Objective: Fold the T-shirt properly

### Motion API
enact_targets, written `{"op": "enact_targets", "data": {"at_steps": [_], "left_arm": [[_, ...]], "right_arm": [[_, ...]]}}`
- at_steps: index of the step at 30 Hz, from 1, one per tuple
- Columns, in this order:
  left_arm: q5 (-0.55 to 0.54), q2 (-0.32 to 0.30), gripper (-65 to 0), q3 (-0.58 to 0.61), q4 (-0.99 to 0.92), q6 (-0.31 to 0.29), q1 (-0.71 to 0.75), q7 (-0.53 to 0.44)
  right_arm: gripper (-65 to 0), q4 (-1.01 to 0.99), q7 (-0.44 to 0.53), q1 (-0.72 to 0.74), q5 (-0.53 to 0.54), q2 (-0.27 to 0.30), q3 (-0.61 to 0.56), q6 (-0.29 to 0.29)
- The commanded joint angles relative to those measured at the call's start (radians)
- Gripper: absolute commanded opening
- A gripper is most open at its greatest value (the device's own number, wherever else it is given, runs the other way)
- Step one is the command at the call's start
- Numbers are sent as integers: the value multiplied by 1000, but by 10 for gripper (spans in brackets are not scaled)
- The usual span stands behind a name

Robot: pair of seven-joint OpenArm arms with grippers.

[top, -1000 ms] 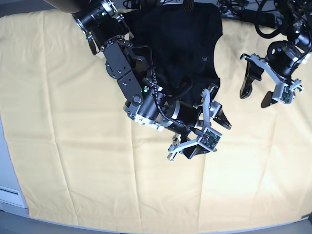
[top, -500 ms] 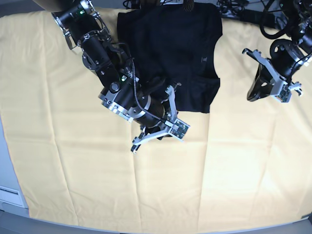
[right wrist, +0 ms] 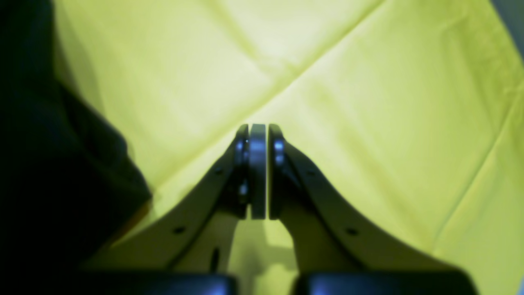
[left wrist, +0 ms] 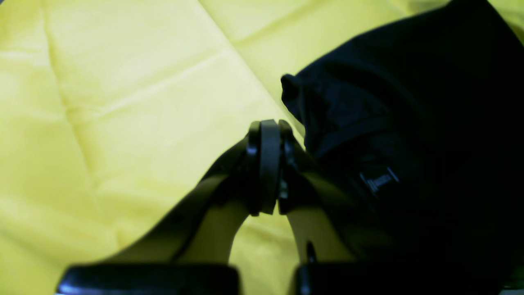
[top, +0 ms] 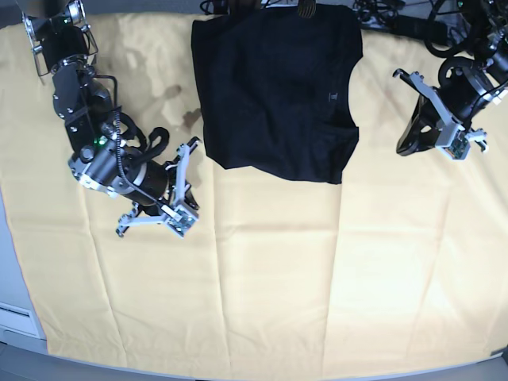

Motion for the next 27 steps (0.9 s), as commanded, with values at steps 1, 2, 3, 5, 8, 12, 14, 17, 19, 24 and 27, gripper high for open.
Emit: {"op": "enact_targets", "data": {"at_steps": [1, 2, 3, 5, 8, 12, 14, 17, 19, 24, 27], "left_arm": [[-20, -14, -650, -7, 17, 4, 5, -23], [-20, -14, -650, -7, 17, 4, 10, -23], [-19, -12, -650, -7, 17, 8, 10, -22], [-23, -8, -650, -7, 17, 40, 9, -23], [-20, 1, -650, -7, 17, 50, 11, -25], [-13, 26, -650, -7, 17, 50, 12, -23], [-13, 36, -650, -7, 17, 51, 14, -22], [-16, 55, -650, -7, 17, 50, 14, -24], [-16, 63, -650, -7, 17, 50, 14, -26], [-12, 63, -650, -7, 17, 50, 35, -26], [-13, 63, -650, -7, 17, 50, 43, -25]], "right_arm": [[-650, 19, 15, -7, 66, 20, 39, 23], [-650, 19, 14, -30, 150, 32, 71, 54], [-650, 19, 13, -53, 238, 37, 100, 100], [-650, 19, -21, -95, 408, 36, 135, 223], [-650, 19, -113, -125, 644, 33, 141, 278], [-650, 19, -108, -137, 666, -3, 141, 278], [-650, 19, -77, -137, 628, -35, 141, 278], [-650, 18, -8, -132, 531, -81, 141, 278], [-585, 18, 15, -117, 448, -106, 141, 278], [-354, 5, 20, -77, 346, -119, 140, 278], [-332, -60, 23, -64, 325, -119, 138, 277]]}}
